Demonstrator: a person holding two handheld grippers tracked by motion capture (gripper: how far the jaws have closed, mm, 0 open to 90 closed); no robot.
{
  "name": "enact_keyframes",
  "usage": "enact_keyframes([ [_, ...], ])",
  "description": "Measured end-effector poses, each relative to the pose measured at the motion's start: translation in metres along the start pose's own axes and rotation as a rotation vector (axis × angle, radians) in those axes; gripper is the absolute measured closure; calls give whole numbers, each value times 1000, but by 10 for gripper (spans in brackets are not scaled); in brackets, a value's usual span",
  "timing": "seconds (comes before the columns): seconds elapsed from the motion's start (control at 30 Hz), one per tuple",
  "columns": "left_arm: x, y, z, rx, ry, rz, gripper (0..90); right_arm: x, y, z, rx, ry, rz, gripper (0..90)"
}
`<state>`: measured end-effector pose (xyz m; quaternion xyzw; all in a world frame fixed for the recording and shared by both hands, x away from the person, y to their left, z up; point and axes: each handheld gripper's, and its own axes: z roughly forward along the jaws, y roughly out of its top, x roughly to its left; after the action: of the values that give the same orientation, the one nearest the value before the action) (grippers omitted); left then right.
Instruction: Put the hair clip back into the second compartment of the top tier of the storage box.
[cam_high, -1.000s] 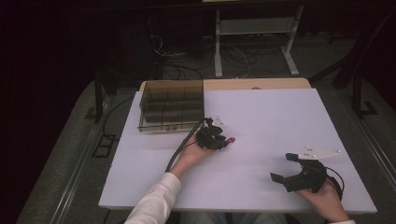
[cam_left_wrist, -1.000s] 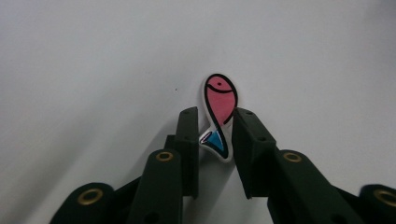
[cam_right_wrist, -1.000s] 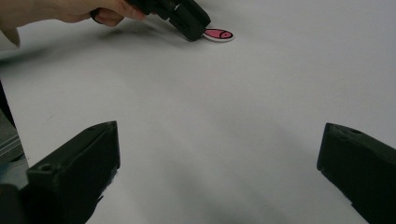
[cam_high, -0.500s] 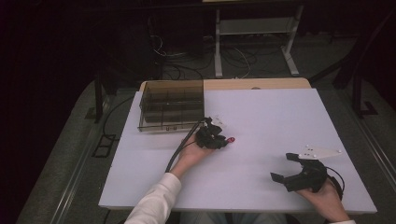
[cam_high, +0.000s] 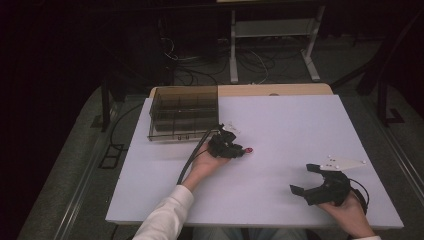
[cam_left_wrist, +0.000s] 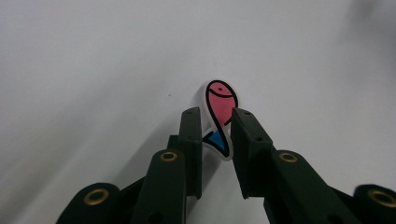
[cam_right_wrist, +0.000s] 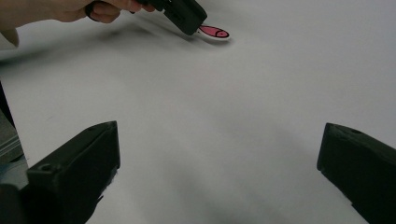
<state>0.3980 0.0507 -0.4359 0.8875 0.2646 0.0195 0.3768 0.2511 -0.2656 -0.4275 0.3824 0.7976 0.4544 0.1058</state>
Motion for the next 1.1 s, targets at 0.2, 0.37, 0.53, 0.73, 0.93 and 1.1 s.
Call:
enact_keyframes([
  [0.2,-2,2,-3,-12,-29,-17,737,0,0,0,-1,0,0,0],
  [0.37,-3,4,-9,-35,-54,-35,737,0,0,0,0,0,-1,0],
  [0.53,-2,6,-14,-56,-74,-51,737,-1,0,-1,-2,0,-1,0],
  [0.73,-3,8,-23,-70,-95,-61,737,-1,0,-1,-1,0,-1,0],
  [0.93,-5,12,-26,-59,-121,-53,737,-1,0,0,0,0,-2,0],
  [1.1,-8,15,-30,-58,-137,-41,737,-1,0,0,-1,1,-1,0],
])
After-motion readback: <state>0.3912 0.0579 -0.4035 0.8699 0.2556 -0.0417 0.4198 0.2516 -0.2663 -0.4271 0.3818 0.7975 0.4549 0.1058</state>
